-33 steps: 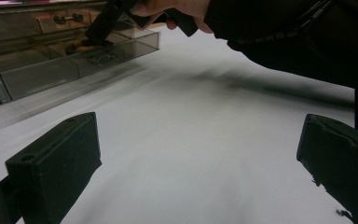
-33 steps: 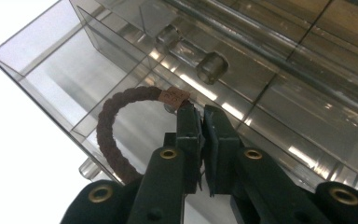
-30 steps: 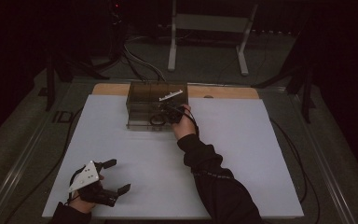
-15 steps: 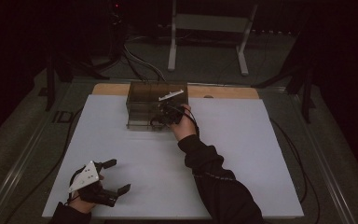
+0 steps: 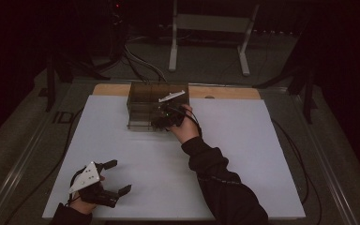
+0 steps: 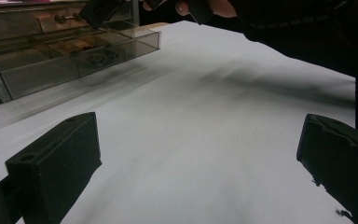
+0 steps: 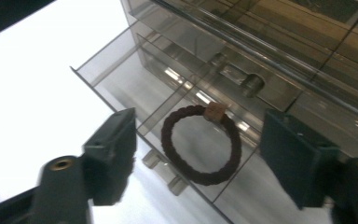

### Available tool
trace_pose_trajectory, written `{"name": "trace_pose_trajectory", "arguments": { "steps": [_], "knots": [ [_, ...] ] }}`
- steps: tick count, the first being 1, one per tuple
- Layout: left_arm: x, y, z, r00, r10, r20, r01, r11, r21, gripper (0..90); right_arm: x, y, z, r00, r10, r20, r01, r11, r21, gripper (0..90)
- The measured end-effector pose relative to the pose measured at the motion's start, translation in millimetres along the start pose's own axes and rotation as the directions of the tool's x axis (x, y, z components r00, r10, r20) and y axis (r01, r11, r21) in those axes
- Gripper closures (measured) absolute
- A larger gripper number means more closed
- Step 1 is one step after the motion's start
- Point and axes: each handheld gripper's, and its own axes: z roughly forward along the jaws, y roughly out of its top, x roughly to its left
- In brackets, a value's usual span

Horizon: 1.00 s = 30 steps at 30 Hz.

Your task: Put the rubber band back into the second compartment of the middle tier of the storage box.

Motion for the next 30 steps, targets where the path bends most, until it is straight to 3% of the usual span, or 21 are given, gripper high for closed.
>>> {"name": "trace_pose_trajectory", "arguments": {
  "steps": [6, 14, 21, 30],
  "knots": [
    [0.1, -0.2, 0.3, 1.0, 0.0, 0.001, 0.0, 1.0, 0.001, 0.2, 1.5, -0.1, -6.1, 0.9991, -0.008, -0.042, 0.007, 1.0, -0.016, 14.8],
    [0.3, -0.4, 0.2, 1.0, -0.002, -0.001, 0.002, 1.0, 0.0, 0.2, 4.3, -0.3, -17.9, 0.9975, -0.036, -0.061, 0.034, 0.999, -0.036, 12.7],
    [-0.1, -0.5, 0.1, 1.0, 0.001, -0.001, -0.001, 1.0, 0.002, 0.2, 5.3, -1.5, -29.7, 0.9945, -0.058, -0.087, 0.053, 0.997, -0.058, 2.4],
    [0.6, 0.3, 2.7, 1.0, 0.001, 0.003, -0.001, 1.0, 0.003, 0.2, -0.3, -7.2, -44.8, 0.9927, -0.068, -0.1, 0.06, 0.995, -0.081, 0.0]
  ]
}}
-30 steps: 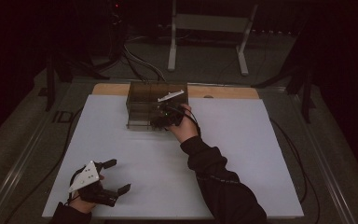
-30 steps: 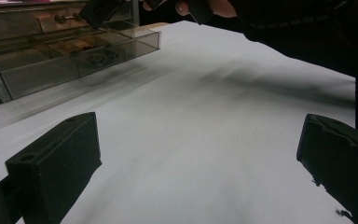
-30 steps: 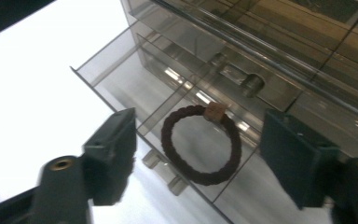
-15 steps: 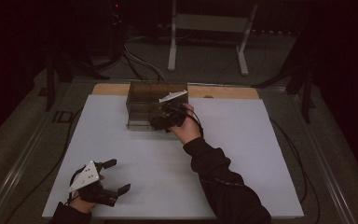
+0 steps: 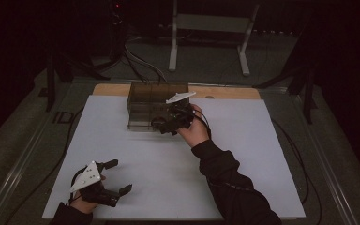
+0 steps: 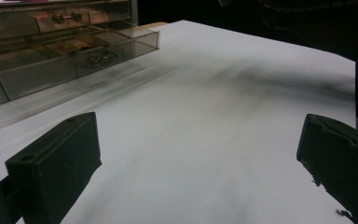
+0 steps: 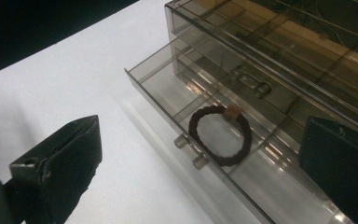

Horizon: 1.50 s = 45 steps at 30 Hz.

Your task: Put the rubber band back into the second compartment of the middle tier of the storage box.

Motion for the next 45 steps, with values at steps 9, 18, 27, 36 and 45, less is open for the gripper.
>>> {"name": "trace_pose_trajectory", "arguments": {
  "steps": [9, 18, 27, 36, 45],
  "knots": [
    [-0.7, -0.2, -1.7, 1.0, 0.002, -0.005, -0.002, 1.0, -0.001, 0.2, -12.1, -10.0, -23.6, 0.9999, 0.001, 0.015, -0.001, 0.998, -0.057, 0.0],
    [-1.0, -1.3, -2.7, 1.0, -0.005, -0.008, 0.005, 1.0, 0.001, 0.2, -20.4, -25.9, -48.2, 0.9995, 0.0, 0.033, 0.003, 0.997, -0.076, 0.0],
    [-0.7, -0.9, -2.6, 1.0, -0.006, -0.008, 0.006, 1.0, -0.002, 0.2, -28.7, -47.4, -68.4, 0.9988, 0.014, 0.048, -0.011, 0.997, -0.076, 0.0],
    [-0.2, -0.6, -3.0, 1.0, 0.0, -0.008, 0.0, 1.0, -0.002, 0.2, -32.4, -67.4, -92.8, 0.9981, 0.022, 0.058, -0.016, 0.994, -0.105, 0.0],
    [-0.9, -0.9, -1.6, 1.0, 0.003, -0.008, -0.003, 1.0, 0.003, 0.2, -29.7, -91.0, -101.2, 0.9989, -0.001, 0.047, 0.006, 0.995, -0.096, 0.0]
  ]
}}
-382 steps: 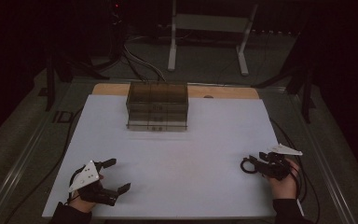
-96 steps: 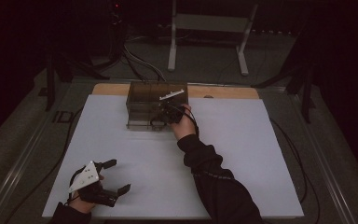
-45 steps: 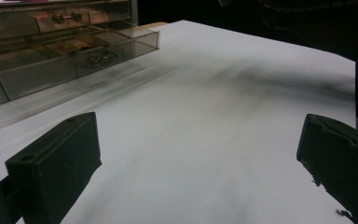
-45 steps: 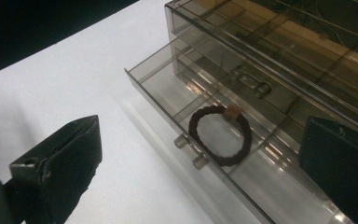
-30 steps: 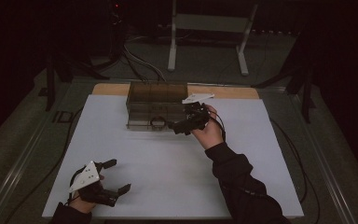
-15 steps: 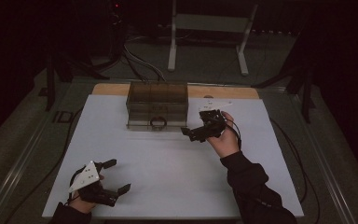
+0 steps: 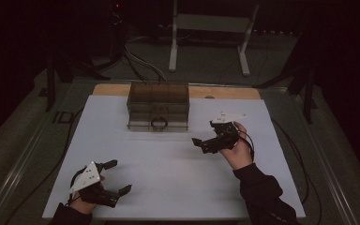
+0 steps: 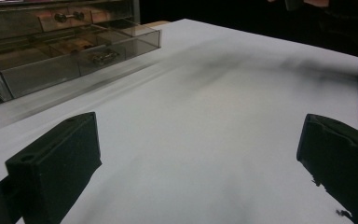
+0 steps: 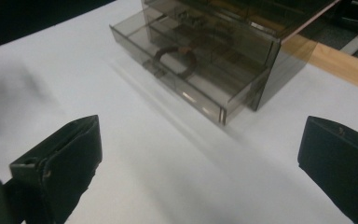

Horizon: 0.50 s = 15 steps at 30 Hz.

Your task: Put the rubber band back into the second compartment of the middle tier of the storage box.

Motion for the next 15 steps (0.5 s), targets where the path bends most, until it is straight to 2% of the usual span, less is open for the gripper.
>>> {"name": "trace_pose_trajectory", "arguments": {
  "steps": [5, 7, 9, 15],
  "knots": [
    [-0.3, -0.1, -0.5, 1.0, 0.003, -0.001, -0.003, 1.0, 0.001, 0.2, 1.7, -18.1, -6.0, 1.0, 0.007, 0.0, -0.007, 1.0, -0.01, 0.0],
    [-0.2, -0.2, -0.6, 1.0, 0.003, 0.0, -0.003, 1.0, 0.003, 0.2, 2.4, -27.6, -7.7, 0.9998, 0.011, -0.014, -0.012, 1.0, -0.022, 0.0],
    [0.1, -0.4, -0.3, 1.0, -0.002, -0.002, 0.002, 1.0, 0.002, 0.2, 2.8, -36.7, -8.7, 0.9995, 0.011, -0.029, -0.011, 1.0, -0.011, 0.0],
    [-0.2, -0.2, -0.6, 1.0, 0.004, -0.003, -0.004, 1.0, 0.004, 0.2, 2.5, -63.1, -13.3, 0.9994, 0.025, -0.023, -0.025, 0.999, -0.027, 0.0]
  ]
}}
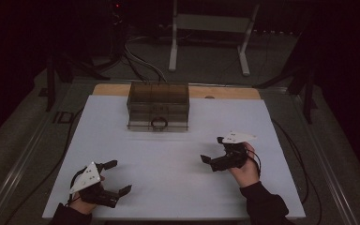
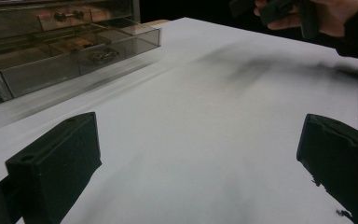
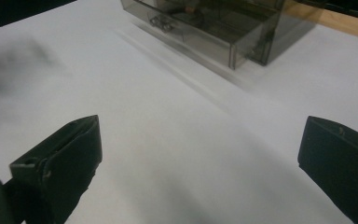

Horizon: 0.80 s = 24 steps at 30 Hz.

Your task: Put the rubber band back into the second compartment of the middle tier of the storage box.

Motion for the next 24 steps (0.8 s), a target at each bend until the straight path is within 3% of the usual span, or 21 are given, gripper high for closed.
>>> {"name": "trace_pose_trajectory", "arguments": {
  "steps": [14, 19, 24],
  "knots": [
    [-0.4, -0.2, -0.7, 1.0, 0.0, 0.0, 0.0, 1.0, 0.001, 0.2, -2.9, -44.4, -25.5, 0.9991, 0.013, 0.04, -0.013, 1.0, -0.006, 0.0],
    [-0.6, -0.4, -0.3, 1.0, -0.002, -0.001, 0.002, 1.0, 0.001, 0.2, -4.4, -56.2, -37.4, 0.9993, 0.022, 0.029, -0.02, 0.999, -0.041, 0.0],
    [-1.0, -0.6, -0.1, 1.0, -0.001, -0.003, 0.001, 1.0, 0.005, 0.2, -4.6, -65.9, -47.8, 0.9976, 0.02, 0.066, -0.017, 0.999, -0.042, 0.0]
  ]
}}
